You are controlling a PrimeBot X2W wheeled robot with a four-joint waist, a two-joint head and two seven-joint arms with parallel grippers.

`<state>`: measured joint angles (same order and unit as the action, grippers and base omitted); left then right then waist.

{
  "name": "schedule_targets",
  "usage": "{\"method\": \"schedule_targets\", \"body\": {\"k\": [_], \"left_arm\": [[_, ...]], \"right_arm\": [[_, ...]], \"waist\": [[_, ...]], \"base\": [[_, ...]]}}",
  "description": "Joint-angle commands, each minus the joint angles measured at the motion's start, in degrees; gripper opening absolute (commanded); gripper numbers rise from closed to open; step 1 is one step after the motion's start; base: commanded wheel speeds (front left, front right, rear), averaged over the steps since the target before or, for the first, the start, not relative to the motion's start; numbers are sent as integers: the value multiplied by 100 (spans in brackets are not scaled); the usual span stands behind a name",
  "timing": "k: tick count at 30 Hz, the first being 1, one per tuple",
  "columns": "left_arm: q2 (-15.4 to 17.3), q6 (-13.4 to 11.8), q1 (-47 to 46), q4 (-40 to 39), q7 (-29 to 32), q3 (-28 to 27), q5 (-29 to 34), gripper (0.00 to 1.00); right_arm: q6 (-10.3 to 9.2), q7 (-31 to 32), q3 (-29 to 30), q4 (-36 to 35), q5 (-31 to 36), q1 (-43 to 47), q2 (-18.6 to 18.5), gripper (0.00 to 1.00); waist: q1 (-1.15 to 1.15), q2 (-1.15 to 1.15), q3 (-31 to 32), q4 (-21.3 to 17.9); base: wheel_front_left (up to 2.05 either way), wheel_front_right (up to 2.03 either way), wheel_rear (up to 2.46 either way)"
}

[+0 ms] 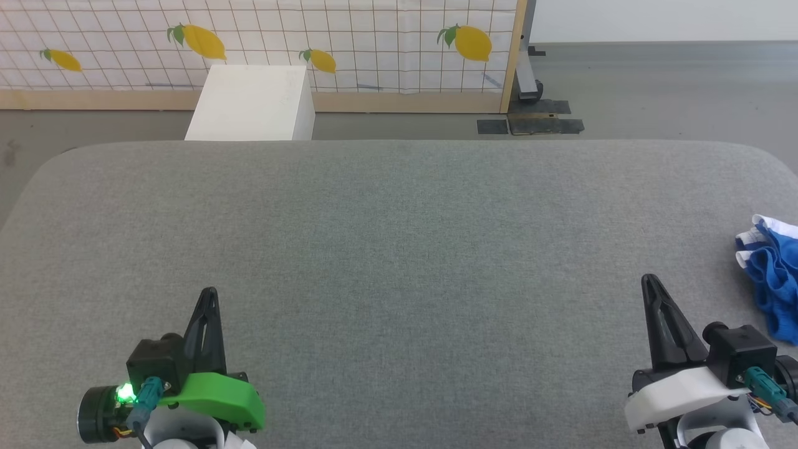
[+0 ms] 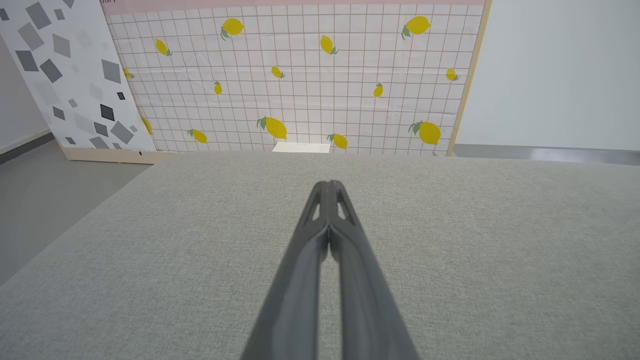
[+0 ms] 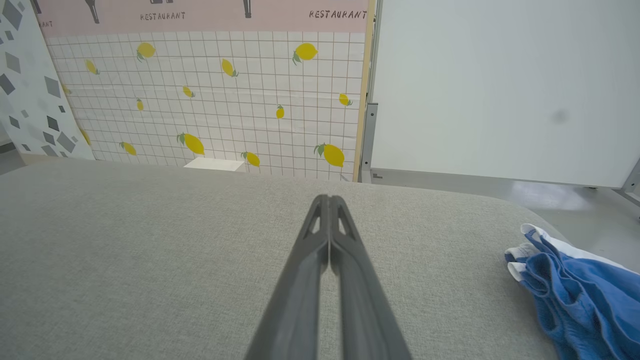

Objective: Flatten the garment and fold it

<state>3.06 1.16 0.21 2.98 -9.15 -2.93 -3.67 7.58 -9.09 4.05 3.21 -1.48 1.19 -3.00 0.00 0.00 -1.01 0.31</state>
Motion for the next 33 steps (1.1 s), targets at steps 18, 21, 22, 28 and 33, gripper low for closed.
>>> {"method": "schedule_targets", "body": {"k": [18,21,22,28,33], "left_arm": [[-10,-58,-11,-92,228,78,138,0],[-10,-61,-12,-103,264,89,150,0],[-10,-62,-12,-106,275,92,153,0],[-11,-68,-13,-127,344,114,176,0],[-12,-73,-14,-145,403,133,196,0]], "right_arm": [[-5,226,-108,-109,64,-63,7,0],[-5,262,-124,-120,68,-66,7,0],[-5,272,-128,-124,70,-66,7,0],[-5,341,-158,-145,78,-72,8,0],[-6,400,-184,-163,85,-77,8,0]], "waist": [[0,0,24,-7],[0,0,28,-9],[0,0,29,-9],[0,0,37,-11],[0,0,43,-13]], "base": [[0,0,0],[0,0,0],[0,0,0],[0,0,0],[0,0,0]]}}
